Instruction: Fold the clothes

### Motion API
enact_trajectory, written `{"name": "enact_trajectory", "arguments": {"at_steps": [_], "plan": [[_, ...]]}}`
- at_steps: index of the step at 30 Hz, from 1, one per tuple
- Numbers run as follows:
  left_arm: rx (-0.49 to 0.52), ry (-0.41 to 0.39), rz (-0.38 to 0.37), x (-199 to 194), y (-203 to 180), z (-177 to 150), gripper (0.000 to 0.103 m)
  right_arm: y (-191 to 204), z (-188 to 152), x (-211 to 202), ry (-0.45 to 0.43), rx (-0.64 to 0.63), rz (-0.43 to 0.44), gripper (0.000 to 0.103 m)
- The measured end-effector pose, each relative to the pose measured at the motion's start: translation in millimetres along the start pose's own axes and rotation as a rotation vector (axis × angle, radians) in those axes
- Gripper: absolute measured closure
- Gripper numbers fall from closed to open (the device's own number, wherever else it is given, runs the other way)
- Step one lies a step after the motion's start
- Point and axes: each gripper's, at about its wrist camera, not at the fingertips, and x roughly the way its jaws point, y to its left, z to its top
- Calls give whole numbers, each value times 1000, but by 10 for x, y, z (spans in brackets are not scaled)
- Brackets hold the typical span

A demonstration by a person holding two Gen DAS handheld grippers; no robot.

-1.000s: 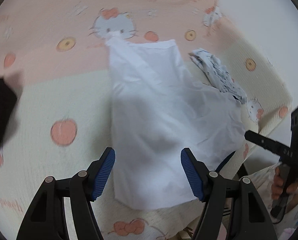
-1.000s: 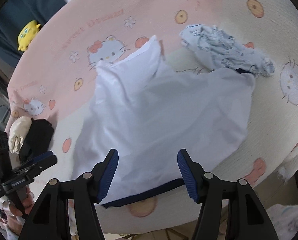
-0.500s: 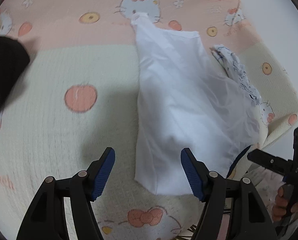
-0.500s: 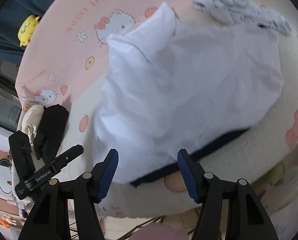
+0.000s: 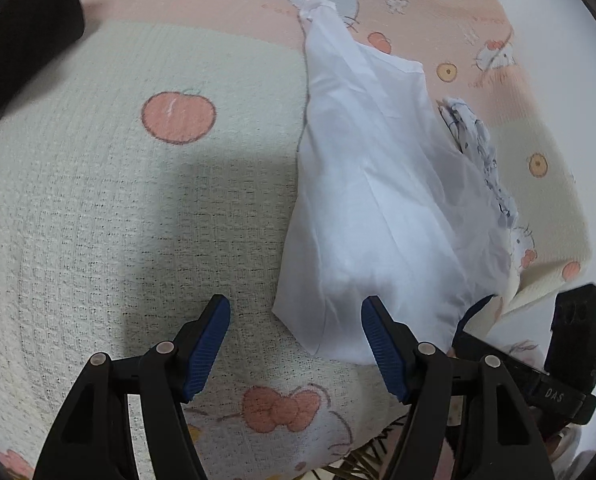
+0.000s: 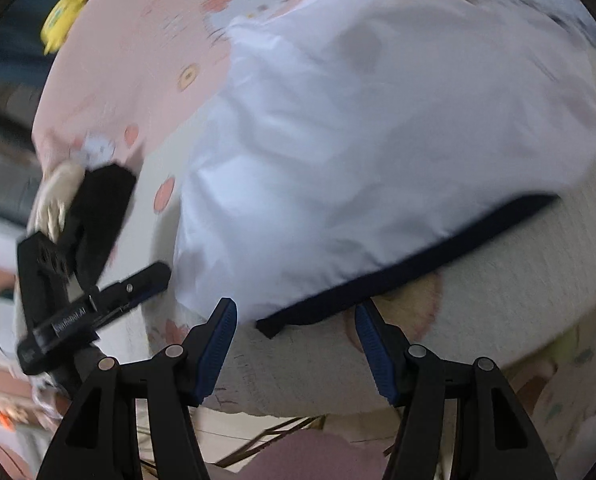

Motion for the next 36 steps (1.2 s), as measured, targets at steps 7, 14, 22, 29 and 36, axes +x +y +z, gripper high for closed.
{"name": "enact_trajectory", "arguments": {"at_steps": [7,14,22,29,36], "plan": [[25,-3,-85,63,-147,-24,61,293,-13,162,-25,-160,-87,45],[89,-18,-110,82,-356,21,75,232,56,109,-49,-135,-248,93],[-7,-17,-85,15,-238,64,72,5,71,-15,-38,-82,-299,102],[121,-58,53,-170,-234,42,42,372,28,-332,-171,-251,-343,42],[231,-28,92,-146,-296,-40,42,672,-18,-150,-122,-419,-356,41]]}}
